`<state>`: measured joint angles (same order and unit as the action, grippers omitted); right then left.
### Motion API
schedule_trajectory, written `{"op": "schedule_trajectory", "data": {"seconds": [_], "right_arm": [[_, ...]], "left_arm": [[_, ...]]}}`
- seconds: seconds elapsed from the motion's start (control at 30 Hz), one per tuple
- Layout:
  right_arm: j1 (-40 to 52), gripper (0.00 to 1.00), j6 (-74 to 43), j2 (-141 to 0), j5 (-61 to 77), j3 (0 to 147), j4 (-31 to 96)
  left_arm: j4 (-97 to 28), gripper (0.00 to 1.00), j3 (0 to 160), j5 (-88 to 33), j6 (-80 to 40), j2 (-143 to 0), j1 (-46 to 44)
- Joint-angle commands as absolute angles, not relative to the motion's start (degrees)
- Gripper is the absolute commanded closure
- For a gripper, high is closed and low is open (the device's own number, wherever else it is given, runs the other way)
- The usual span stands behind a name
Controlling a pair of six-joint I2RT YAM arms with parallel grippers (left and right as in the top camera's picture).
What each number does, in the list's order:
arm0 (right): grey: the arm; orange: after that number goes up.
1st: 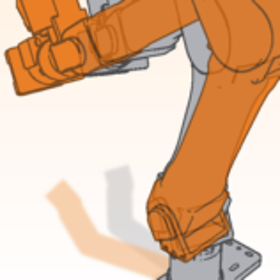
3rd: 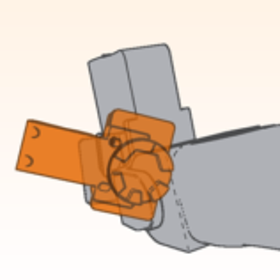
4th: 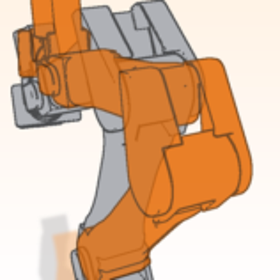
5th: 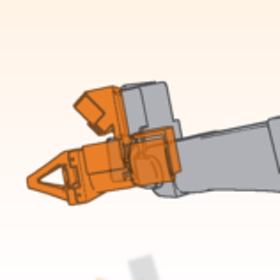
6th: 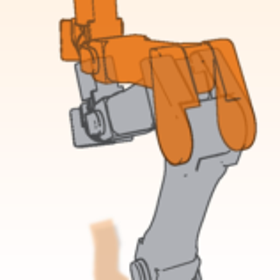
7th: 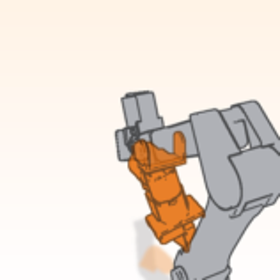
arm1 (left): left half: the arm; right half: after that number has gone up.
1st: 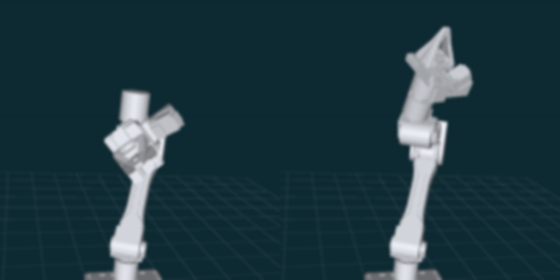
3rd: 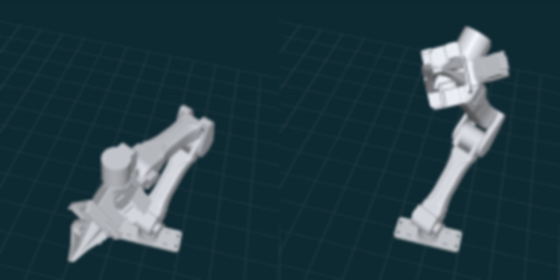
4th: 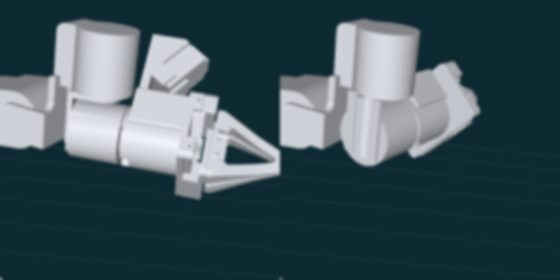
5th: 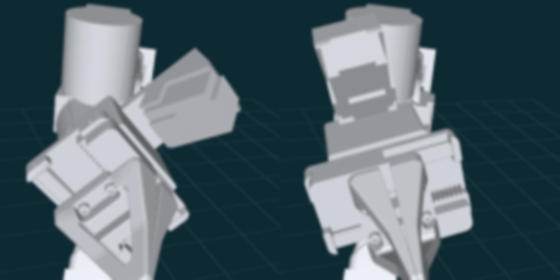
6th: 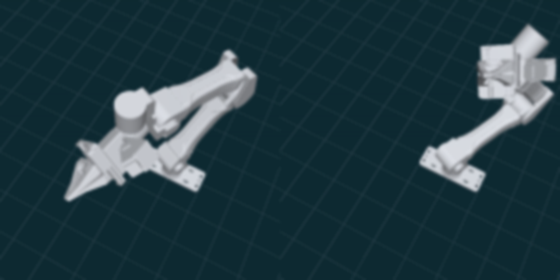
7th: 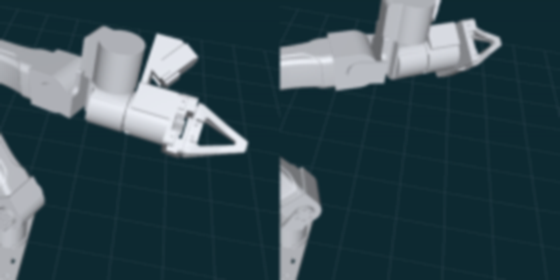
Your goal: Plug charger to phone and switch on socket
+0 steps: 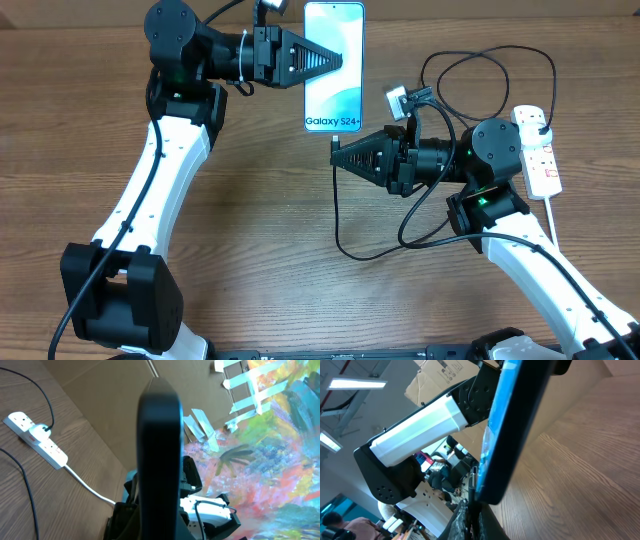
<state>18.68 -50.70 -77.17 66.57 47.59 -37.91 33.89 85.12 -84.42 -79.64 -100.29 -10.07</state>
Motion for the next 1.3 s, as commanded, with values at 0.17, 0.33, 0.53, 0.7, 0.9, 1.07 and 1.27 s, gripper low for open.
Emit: {"op": "schedule_trajectory", "data": {"seconds": [0.17,0.33,0.53,0.7,0.9,1.07,1.27], "right_arm": [[18.31,0.96,-51.03,-77.01,66.04,49.25,-38.11],[18.31,0.96,-51.03,-77.01,65.39,49.25,-38.11],[18.31,0.96,-51.03,-77.01,65.10,49.25,-38.06],[18.31,0.96,-51.03,-77.01,64.53,49.25,-38.04],[18.31,0.96,-51.00,-77.01,63.92,49.25,-37.01],[18.31,0.96,-51.00,-77.01,63.66,49.25,-37.01],[18.31,0.96,-51.03,-77.01,63.70,49.25,-37.01]], "left_arm": [[34.11,0.96,86.41,-84.51,-81.47,-99.20,-10.44],[34.11,0.96,86.41,-84.49,-81.45,-99.20,-11.03],[34.11,0.96,86.41,-84.55,-82.15,-99.20,-11.03],[34.11,0.96,86.41,-84.62,-82.35,-99.20,-11.03],[34.11,0.96,86.41,-84.71,-82.37,-99.20,-11.03],[34.11,0.96,86.41,-84.73,-82.37,-99.20,-11.07],[34.13,0.96,86.41,-84.66,-82.28,-99.20,-11.07]]}}
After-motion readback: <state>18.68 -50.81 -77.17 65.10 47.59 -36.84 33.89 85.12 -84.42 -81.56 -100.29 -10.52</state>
